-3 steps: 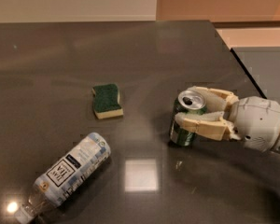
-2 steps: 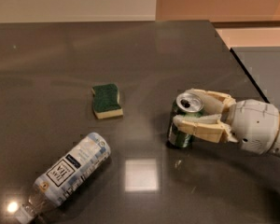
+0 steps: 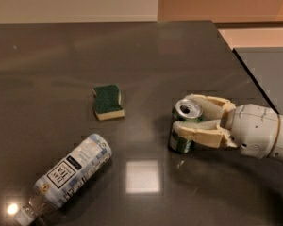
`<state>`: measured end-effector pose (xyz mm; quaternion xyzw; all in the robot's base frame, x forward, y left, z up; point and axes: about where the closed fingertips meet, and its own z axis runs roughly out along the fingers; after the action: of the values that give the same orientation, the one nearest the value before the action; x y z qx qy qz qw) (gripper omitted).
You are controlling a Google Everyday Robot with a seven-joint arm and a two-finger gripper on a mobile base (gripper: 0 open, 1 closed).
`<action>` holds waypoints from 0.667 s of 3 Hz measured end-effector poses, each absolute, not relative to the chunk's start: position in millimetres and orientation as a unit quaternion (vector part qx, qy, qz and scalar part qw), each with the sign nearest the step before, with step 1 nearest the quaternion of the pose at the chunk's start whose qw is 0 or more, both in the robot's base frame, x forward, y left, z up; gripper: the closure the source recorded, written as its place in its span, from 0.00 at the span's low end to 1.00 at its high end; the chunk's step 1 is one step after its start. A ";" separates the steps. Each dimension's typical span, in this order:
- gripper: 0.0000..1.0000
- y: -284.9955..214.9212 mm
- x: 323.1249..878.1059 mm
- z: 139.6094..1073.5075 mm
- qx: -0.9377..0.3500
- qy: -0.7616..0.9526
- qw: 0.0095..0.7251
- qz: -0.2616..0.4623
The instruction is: Place green can upright
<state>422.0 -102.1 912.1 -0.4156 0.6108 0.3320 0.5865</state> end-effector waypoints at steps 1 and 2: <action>0.35 -102.3 422.3 907.4 -0.414 0.615 0.585 0.329; 0.13 -99.7 421.6 909.7 -0.417 0.613 0.585 0.329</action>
Offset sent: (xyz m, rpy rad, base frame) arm 0.0003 -0.0001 -0.0040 -0.0053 0.0044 -0.0060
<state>421.6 -99.7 909.7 -0.4173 0.6131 0.3286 0.5848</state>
